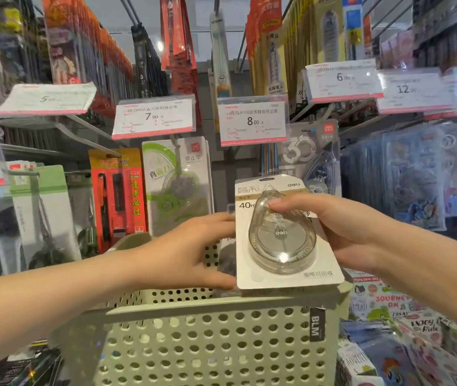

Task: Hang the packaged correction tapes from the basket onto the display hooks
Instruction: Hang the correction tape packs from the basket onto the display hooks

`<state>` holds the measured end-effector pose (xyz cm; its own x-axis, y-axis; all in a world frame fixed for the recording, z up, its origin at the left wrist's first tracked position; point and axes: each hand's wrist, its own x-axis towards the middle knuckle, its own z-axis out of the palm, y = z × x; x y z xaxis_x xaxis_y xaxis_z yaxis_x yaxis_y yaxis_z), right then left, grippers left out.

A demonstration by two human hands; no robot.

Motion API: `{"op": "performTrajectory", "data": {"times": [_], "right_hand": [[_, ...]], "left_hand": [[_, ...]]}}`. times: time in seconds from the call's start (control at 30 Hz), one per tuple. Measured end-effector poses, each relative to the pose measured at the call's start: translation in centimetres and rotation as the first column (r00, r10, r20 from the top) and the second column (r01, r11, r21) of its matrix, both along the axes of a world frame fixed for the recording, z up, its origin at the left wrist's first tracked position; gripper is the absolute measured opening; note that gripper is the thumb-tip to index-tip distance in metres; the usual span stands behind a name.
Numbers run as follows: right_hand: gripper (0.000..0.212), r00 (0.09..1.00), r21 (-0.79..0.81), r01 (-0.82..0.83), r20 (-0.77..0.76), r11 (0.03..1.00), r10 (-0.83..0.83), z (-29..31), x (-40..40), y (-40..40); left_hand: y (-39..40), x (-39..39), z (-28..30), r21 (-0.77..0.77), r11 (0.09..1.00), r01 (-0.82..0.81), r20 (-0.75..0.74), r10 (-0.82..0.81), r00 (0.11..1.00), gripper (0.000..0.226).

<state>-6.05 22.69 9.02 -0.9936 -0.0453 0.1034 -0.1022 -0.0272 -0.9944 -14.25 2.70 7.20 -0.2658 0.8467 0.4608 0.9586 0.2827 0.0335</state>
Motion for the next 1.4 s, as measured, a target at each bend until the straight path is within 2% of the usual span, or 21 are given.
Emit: {"op": "performTrajectory", "data": {"times": [0.07, 0.13, 0.2, 0.27, 0.37, 0.47, 0.53, 0.63, 0.67, 0.73, 0.83, 0.97, 1.1, 1.27, 1.4], "right_hand": [[0.030, 0.999, -0.010, 0.029, -0.025, 1.000, -0.029, -0.1, 0.1, 0.3], [0.022, 0.997, -0.071, 0.042, -0.069, 0.997, -0.047, 0.0, 0.2, 0.6], [0.017, 0.986, -0.057, 0.033, -0.162, 0.998, -0.042, -0.4, 1.0, 1.0], [0.024, 0.980, -0.061, 0.026, -0.193, 0.998, -0.037, -0.5, 1.0, 0.9], [0.026, 0.988, -0.108, 0.001, -0.156, 0.994, -0.018, -0.4, 0.9, 0.8], [0.035, 0.993, -0.181, -0.055, -0.109, 0.982, 0.036, -0.4, 0.9, 0.5], [0.030, 0.992, -0.197, -0.060, -0.122, 0.978, 0.036, -0.4, 1.0, 0.4], [0.023, 0.990, -0.188, -0.061, -0.137, 0.980, 0.035, -0.2, 1.2, 0.3], [0.021, 0.990, -0.183, -0.060, -0.140, 0.981, 0.034, -0.2, 1.2, 0.3], [0.023, 0.988, -0.153, -0.056, -0.154, 0.987, 0.033, -0.2, 1.3, 0.3], [0.031, 0.980, -0.090, -0.050, -0.195, 0.995, 0.032, -0.3, 1.2, 0.4], [0.031, 0.970, -0.049, -0.075, -0.234, 0.996, 0.062, -0.5, 1.2, 0.3], [0.028, 0.956, -0.054, -0.111, -0.277, 0.992, 0.092, -0.6, 1.5, 0.3], [0.026, 0.955, -0.044, -0.079, -0.290, 0.996, 0.063, -0.6, 1.7, 0.8], [0.033, 0.958, -0.019, -0.032, -0.287, 0.999, 0.025, -0.7, 1.7, 1.2]], "left_hand": [[-0.2, 0.2, -0.1, 0.077, 0.993, -0.084, 0.007, 0.084, 0.996, 0.048], [-0.1, 0.3, -0.1, 0.234, 0.954, -0.189, 0.069, 0.178, 0.982, 0.036], [0.4, 0.1, 0.4, 0.389, 0.865, -0.316, 0.187, 0.262, 0.947, 0.022], [0.9, -0.2, 1.1, 0.445, 0.782, -0.436, 0.373, 0.280, 0.884, 0.027], [1.8, -0.6, 1.9, 0.394, 0.743, -0.540, 0.652, 0.188, 0.734, 0.040], [2.6, -0.6, 2.6, 0.381, 0.724, -0.576, 0.826, 0.013, 0.563, 0.039], [3.1, -0.5, 3.2, 0.404, 0.684, -0.607, 0.876, -0.097, 0.473, 0.036], [3.3, -0.2, 3.9, 0.438, 0.613, -0.657, 0.891, -0.202, 0.406, 0.015], [3.4, -0.1, 4.1, 0.443, 0.600, -0.666, 0.893, -0.227, 0.389, 0.015], [3.5, -0.1, 4.1, 0.451, 0.578, -0.681, 0.891, -0.248, 0.379, 0.017], [3.6, -0.8, 4.0, 0.472, 0.520, -0.711, 0.880, -0.234, 0.413, 0.009], [3.4, -1.6, 3.9, 0.489, 0.448, -0.748, 0.872, -0.220, 0.438, 0.013], [2.6, -2.1, 4.3, 0.570, 0.387, -0.725, 0.821, -0.227, 0.524, 0.012], [1.3, -2.1, 4.5, 0.617, 0.404, -0.676, 0.785, -0.254, 0.565, 0.024], [0.1, -2.7, 4.6, 0.609, 0.389, -0.691, 0.790, -0.220, 0.572, 0.020]]}}
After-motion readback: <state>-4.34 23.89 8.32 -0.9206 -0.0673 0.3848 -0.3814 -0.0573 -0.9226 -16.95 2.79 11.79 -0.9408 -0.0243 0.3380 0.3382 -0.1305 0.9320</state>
